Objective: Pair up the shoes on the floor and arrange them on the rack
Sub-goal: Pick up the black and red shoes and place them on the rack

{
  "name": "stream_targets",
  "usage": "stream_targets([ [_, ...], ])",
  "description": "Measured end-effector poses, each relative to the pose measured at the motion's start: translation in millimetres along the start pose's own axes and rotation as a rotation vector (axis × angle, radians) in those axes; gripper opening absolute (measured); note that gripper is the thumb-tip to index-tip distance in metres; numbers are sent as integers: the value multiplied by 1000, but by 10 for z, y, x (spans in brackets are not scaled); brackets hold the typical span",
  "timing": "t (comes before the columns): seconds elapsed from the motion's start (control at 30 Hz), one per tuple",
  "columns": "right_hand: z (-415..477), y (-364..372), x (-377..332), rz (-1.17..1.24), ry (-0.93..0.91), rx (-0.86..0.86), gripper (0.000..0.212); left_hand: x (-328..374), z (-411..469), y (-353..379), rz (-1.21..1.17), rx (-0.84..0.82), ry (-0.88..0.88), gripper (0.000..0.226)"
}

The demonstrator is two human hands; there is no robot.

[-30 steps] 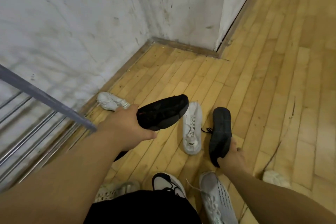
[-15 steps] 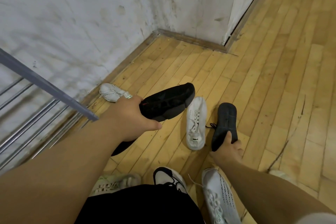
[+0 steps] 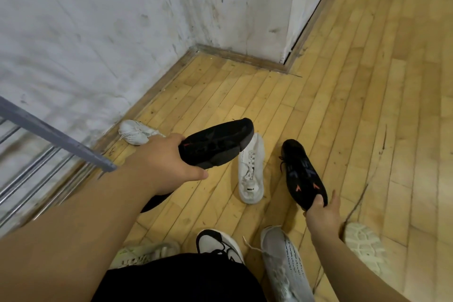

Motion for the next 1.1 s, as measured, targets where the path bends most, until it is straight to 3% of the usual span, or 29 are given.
stream_targets([
  [0.3,-95,-18,-295,-111,-21,-130,92,-88,-25,-38,20,15,10,95],
  [0.37,-136,-44,-661,-200,-156,-183,97,-97,-38,-34,19,5,13,95],
  [0.47,-288,29,-1399,46,-369,-344,97,-59,-75,-38,49,-4,30,100],
  [0.63,-718,190,-2472,558,-324,-587,83,129,-188,20,46,-82,163,96],
  [0.77,-961,213,-2992,684,-308,-569,61,225,-423,-200,80,-29,299,91],
  [0.93,-1611,134,-4029,616,-634,-613,44,-437,-728,-963,-92,227,278,96],
  [1.1,-2883,402,-4976,196,-1091,-892,57,-1476,-1343,-1331,-219,292,184,94],
])
Point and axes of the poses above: each hand's wrist, its own z-axis towards the middle knuckle, its own y-axis out of the palm, x = y × z, the point moved 10 cm from there along z, towards the middle knuckle, and after that the axes turned 13 degrees about -y, right-handed, at the moved point
